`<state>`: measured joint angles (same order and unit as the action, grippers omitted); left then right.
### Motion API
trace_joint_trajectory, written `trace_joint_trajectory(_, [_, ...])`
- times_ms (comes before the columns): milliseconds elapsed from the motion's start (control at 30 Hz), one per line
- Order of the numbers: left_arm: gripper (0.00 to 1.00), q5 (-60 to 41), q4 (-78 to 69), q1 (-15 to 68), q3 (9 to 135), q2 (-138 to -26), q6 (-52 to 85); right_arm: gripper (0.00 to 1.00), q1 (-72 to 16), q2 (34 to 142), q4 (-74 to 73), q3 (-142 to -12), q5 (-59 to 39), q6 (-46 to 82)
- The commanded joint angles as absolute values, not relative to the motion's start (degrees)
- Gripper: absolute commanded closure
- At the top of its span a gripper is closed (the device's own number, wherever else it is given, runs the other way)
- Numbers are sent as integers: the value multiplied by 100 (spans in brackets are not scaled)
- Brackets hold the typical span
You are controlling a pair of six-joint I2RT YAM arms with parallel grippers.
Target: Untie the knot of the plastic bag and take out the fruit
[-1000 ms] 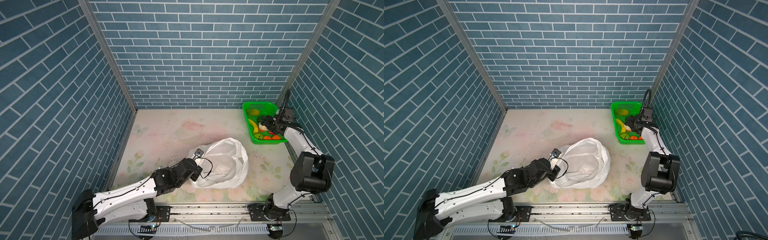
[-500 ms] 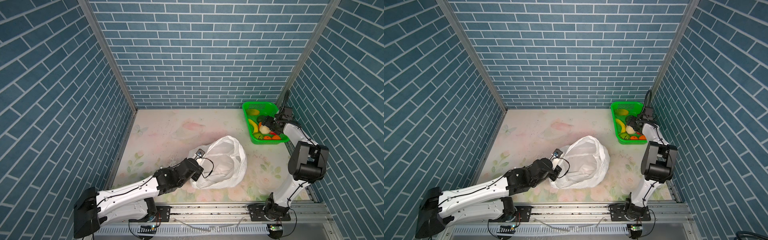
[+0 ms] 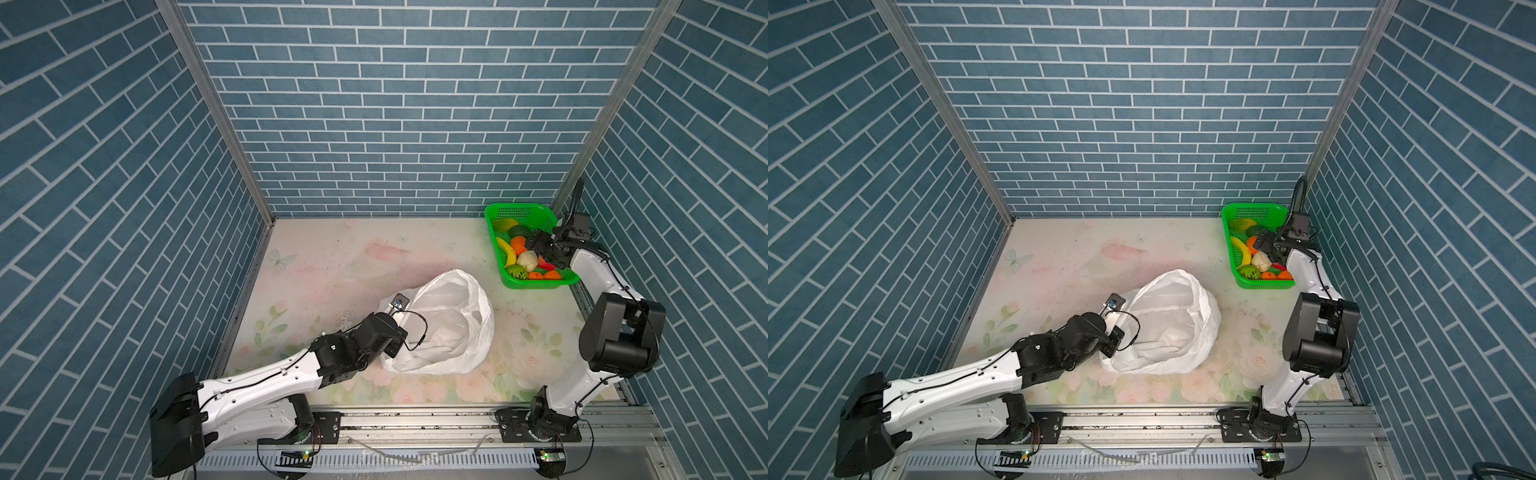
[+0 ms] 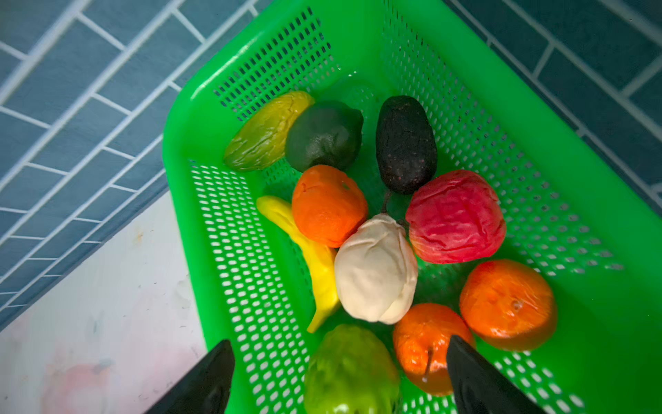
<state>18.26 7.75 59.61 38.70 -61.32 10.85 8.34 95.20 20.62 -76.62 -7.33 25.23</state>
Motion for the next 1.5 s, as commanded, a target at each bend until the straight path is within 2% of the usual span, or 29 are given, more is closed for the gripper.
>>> trace_joint_trajectory(0, [100,1651,293,5581,3973,-6391,905,8,626,8769,2147,-7116,-939,2640])
trace_joint_trajectory(400, [100,765,-939,4072,4854,-8024,398,8,94,6372,3106,-5600,-1080,3040])
trace_joint_trajectory(800, [98,428,-1359,3665,5813,-9362,280,8,18,5347,3767,-5029,-1244,3146])
trace_joint_trajectory(900, [90,280,-1397,3658,5801,-9339,317,8,18,5318,3753,-5014,-1249,3138])
trace_joint_trajectory(967, [80,201,-1370,3660,5758,-9254,358,8,18,5321,3733,-5010,-1248,3120])
trace_joint_trajectory(1067, [52,102,-1277,3663,5641,-9039,436,8,17,5342,3659,-5002,-1274,3087])
trace_joint_trajectory(1133, [37,-57,-1248,3665,5502,-8788,501,7,18,5390,3603,-4984,-1282,3042])
trace_joint_trajectory(1233, [24,-458,-1268,3665,5278,-8392,597,7,14,5448,3514,-4965,-1274,2989])
trace_joint_trajectory(1333, [17,-831,-1198,3674,5056,-7942,696,7,9,5475,3407,-4918,-1222,2927])
trace_joint_trajectory(1467, [13,-1585,-684,3674,4952,-7564,625,6,6,5571,3306,-4840,-1251,2881])
